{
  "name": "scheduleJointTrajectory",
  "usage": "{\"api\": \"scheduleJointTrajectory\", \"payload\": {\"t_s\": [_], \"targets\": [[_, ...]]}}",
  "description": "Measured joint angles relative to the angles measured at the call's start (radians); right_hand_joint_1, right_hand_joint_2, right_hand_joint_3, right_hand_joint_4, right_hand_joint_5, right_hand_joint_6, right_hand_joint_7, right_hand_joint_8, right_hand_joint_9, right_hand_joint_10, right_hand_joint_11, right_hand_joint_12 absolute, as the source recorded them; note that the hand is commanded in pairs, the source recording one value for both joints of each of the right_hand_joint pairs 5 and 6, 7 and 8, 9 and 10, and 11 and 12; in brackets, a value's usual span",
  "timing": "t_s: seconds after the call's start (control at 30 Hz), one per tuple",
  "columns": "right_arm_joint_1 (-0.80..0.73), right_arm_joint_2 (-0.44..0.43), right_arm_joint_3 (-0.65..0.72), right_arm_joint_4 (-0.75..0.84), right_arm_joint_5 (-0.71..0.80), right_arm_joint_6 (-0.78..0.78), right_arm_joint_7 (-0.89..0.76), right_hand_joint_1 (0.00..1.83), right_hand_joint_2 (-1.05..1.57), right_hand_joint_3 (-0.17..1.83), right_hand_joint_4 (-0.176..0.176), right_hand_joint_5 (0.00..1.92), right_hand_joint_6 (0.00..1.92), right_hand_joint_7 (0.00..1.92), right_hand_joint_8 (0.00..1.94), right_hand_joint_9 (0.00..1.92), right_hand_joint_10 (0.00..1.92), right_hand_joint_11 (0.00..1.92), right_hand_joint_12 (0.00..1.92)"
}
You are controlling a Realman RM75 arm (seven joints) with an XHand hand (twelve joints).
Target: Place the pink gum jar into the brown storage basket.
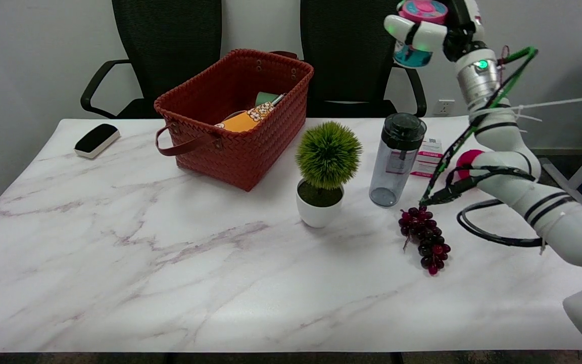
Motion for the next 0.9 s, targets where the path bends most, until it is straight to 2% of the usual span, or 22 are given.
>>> {"api": "scheduleJointTrajectory", "payload": {"t_s": [0.37,0.9], "targets": [[0.149,-0.026,-0.123,0.02,-0.012,-0.099,0.0,1.34,0.94,0.52,0.0,0.83,0.83,1.21,1.21,1.17,1.17,0.9,0.9],[0.268,-0.061,-0.222,0.104,-0.018,-0.232,-0.038,1.34,0.95,0.52,0.0,0.8,0.8,1.19,1.19,1.15,1.15,0.88,0.88]]}}
